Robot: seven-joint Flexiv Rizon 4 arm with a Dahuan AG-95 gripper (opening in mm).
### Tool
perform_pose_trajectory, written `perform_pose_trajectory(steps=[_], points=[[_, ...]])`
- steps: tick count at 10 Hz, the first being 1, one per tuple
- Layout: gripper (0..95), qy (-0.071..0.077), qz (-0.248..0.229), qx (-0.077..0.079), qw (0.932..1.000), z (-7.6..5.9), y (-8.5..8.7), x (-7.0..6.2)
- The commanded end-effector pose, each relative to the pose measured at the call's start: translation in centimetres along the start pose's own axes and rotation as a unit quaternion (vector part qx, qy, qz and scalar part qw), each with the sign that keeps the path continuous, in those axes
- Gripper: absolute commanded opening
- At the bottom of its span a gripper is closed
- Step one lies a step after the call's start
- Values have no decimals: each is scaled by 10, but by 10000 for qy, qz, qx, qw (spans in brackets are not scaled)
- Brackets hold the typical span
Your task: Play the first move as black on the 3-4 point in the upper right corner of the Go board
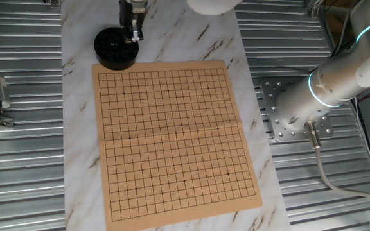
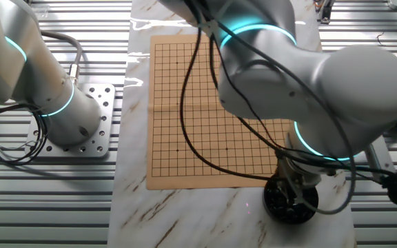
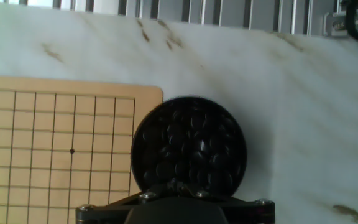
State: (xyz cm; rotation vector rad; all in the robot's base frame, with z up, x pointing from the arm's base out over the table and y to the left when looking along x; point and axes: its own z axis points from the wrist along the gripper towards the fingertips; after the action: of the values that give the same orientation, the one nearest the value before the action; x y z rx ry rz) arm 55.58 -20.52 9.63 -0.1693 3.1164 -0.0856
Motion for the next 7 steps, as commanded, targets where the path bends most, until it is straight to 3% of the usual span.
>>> perform_pose_trajectory(steps=[1, 7], points=[[0, -10, -22, -22, 10000, 1, -3, -2], [0, -47, 14, -49, 10000, 10, -15, -15]])
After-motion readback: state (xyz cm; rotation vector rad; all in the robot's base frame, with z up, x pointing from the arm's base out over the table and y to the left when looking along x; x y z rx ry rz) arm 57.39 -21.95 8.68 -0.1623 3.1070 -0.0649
